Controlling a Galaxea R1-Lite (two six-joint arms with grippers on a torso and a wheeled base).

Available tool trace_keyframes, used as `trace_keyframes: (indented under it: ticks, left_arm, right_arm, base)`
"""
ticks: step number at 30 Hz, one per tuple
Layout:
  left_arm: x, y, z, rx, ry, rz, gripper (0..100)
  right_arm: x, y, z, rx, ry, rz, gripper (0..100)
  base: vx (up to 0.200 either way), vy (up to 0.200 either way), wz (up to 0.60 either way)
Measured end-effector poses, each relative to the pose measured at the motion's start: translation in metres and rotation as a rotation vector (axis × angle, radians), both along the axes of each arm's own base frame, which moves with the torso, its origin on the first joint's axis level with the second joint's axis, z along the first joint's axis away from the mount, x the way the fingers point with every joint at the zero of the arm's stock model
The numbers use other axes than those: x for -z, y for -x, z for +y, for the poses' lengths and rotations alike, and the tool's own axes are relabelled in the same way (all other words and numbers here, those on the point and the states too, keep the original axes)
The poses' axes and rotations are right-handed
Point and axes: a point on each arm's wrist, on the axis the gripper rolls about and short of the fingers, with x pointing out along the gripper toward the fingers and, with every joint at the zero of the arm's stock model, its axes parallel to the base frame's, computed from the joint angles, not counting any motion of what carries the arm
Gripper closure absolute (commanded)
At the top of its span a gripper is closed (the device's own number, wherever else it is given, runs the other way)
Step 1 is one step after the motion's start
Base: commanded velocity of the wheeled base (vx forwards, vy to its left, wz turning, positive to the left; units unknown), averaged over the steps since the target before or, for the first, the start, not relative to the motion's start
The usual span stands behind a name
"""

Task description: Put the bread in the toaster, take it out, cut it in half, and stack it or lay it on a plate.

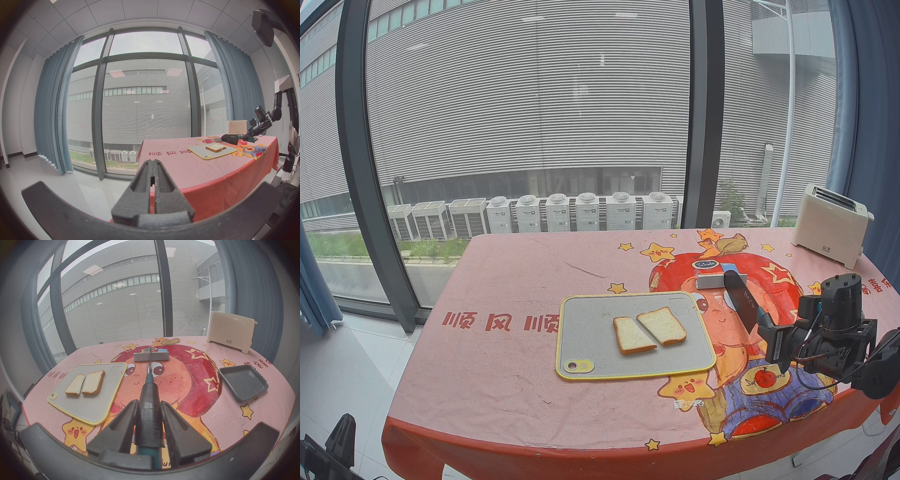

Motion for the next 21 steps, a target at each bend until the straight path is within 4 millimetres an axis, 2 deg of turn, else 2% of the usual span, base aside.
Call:
trace_keyframes:
  ticks: [17, 18, 21]
  left_arm:
    - [0.0, 0.0, 0.0, 0.0, 0.0, 0.0, 100]
    - [0.0, 0.0, 0.0, 0.0, 0.0, 0.0, 100]
    - [0.0, 0.0, 0.0, 0.0, 0.0, 0.0, 100]
  right_arm:
    - [0.0012, 0.0017, 0.0009, -0.005, 0.005, 0.005, 100]
    - [0.0012, 0.0016, 0.0009, -0.004, 0.005, 0.004, 0]
    - [0.0012, 0.0016, 0.001, -0.005, 0.004, 0.004, 0]
  base:
    - [0.0, 0.0, 0.0]
    - [0.0, 0.0, 0.0]
    - [0.0, 0.0, 0.0]
